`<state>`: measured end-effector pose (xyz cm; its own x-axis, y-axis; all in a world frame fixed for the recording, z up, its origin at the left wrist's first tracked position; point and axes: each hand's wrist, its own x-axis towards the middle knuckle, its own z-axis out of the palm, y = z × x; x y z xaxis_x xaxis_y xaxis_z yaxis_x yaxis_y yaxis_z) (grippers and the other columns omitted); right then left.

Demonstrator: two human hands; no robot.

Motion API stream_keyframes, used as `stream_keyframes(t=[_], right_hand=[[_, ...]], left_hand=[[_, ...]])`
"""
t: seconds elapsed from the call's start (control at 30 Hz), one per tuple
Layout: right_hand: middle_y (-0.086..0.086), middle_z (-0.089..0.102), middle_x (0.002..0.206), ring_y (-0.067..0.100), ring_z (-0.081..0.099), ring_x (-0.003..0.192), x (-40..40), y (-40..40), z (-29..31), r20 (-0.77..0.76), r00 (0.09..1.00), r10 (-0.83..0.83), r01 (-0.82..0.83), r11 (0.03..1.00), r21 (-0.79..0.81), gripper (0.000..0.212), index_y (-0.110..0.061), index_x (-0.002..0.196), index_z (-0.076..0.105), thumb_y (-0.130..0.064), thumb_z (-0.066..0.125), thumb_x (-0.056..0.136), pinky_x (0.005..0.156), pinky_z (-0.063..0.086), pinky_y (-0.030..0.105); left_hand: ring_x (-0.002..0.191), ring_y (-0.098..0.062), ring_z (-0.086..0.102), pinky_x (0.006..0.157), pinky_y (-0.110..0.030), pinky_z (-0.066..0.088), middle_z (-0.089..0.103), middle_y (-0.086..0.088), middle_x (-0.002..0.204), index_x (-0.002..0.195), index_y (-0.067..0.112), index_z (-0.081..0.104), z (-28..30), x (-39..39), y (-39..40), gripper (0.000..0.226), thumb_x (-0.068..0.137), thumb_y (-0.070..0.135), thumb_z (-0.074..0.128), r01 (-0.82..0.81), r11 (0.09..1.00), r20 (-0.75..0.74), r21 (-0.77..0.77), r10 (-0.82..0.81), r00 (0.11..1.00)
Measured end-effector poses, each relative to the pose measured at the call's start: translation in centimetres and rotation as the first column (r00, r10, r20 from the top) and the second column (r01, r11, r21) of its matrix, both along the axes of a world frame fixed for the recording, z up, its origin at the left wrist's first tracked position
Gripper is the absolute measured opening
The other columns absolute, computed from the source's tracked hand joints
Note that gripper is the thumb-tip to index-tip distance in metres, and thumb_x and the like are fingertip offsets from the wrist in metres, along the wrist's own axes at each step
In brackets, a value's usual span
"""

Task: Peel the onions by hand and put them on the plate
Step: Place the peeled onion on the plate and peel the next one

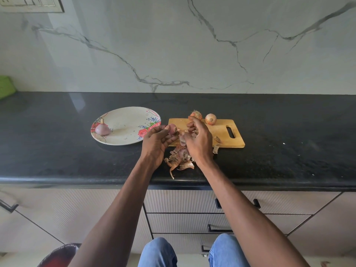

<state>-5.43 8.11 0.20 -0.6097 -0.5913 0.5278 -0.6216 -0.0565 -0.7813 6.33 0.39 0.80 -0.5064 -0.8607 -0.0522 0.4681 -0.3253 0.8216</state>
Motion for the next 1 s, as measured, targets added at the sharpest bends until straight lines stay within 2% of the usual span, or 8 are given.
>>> stream_keyframes(t=[0.1,0.3,0.43,0.53,0.6,0.7,0.8,1.0], right_hand=[[0.003,0.071,0.104,0.007,0.062,0.09,0.2,-0.3,-0.1,-0.091,0.993,0.074,-0.072,0.997,0.025,0.037,-0.007,0.108,0.073,-0.028,0.082,0.079,0.08,0.055,0.024],[0.004,0.068,0.082,0.014,0.059,0.072,0.3,-0.6,-0.4,-0.242,0.967,0.086,-0.083,0.996,0.022,0.009,-0.003,0.087,0.073,-0.012,0.072,0.088,0.067,0.052,0.036],[0.008,0.062,0.07,0.023,0.056,0.061,0.4,-0.9,-0.5,-0.248,0.967,0.06,-0.057,0.998,0.019,0.021,-0.002,0.073,0.061,-0.01,0.062,0.093,0.058,0.047,0.043],[0.008,0.061,0.068,0.023,0.057,0.058,0.5,-0.8,-0.4,-0.095,0.992,0.087,-0.084,0.996,0.035,0.025,-0.003,0.075,0.058,-0.015,0.06,0.096,0.052,0.045,0.039],[0.006,0.065,0.076,0.019,0.061,0.065,0.3,-0.8,-0.5,-0.04,0.995,0.094,-0.092,0.995,0.045,0.021,-0.008,0.081,0.059,-0.022,0.063,0.096,0.057,0.049,0.031],[0.007,0.067,0.082,0.023,0.066,0.075,-0.2,-1.1,-0.7,0.055,0.99,0.132,-0.135,0.989,0.064,0.019,-0.014,0.087,0.057,-0.031,0.059,0.098,0.068,0.057,0.042],[0.009,0.067,0.082,0.026,0.067,0.075,-0.5,-1.2,-0.9,0.051,0.986,0.156,-0.16,0.982,0.1,0.018,-0.013,0.09,0.057,-0.028,0.056,0.099,0.068,0.055,0.051],[0.013,0.067,0.077,0.03,0.065,0.066,0.5,-1.2,-0.7,-0.119,0.986,0.117,-0.099,0.984,0.147,0.042,-0.003,0.09,0.06,-0.039,0.043,0.102,0.064,0.054,0.052]], left_hand=[[0.071,-0.018,0.07,0.075,-0.028,0.062,0.069,-0.012,0.082,0.096,0.001,0.061,-0.1,0.0,0.0,0.003,0.095,0.003,0.064,-0.016,1.0,0.018,-0.005,0.016,1.0],[0.072,-0.018,0.072,0.078,-0.029,0.061,0.071,-0.012,0.085,0.093,0.005,0.056,0.3,-0.1,0.8,0.011,0.093,-0.004,0.064,-0.026,0.998,0.03,-0.062,0.027,0.999],[0.071,-0.021,0.069,0.074,-0.029,0.06,0.072,-0.011,0.082,0.095,0.006,0.055,0.3,-0.1,1.1,0.017,0.089,-0.002,0.069,-0.037,0.987,0.076,-0.159,0.05,0.996],[0.074,-0.021,0.07,0.078,-0.034,0.059,0.074,-0.01,0.084,0.098,0.007,0.056,0.2,-0.1,1.3,0.022,0.087,0.006,0.076,-0.04,0.976,0.12,-0.213,0.066,0.991],[0.078,-0.023,0.072,0.083,-0.038,0.058,0.075,-0.01,0.087,0.1,0.006,0.057,0.1,0.0,1.2,0.028,0.085,0.009,0.079,-0.057,0.974,0.112,-0.218,0.083,0.99],[0.079,-0.024,0.073,0.083,-0.039,0.059,0.075,-0.011,0.089,0.1,0.006,0.057,0.0,0.0,1.4,0.025,0.086,0.006,0.077,-0.045,0.957,0.172,-0.288,0.098,0.98],[0.08,-0.025,0.074,0.079,-0.036,0.06,0.076,-0.011,0.09,0.101,0.006,0.057,0.0,0.0,1.6,0.022,0.088,0.005,0.074,-0.037,0.937,0.192,-0.349,0.11,0.975],[0.082,-0.022,0.074,0.081,-0.033,0.06,0.076,-0.009,0.089,0.098,0.008,0.057,0.0,0.0,1.6,0.018,0.09,0.002,0.072,-0.073,0.93,0.145,-0.36,0.133,0.98]])
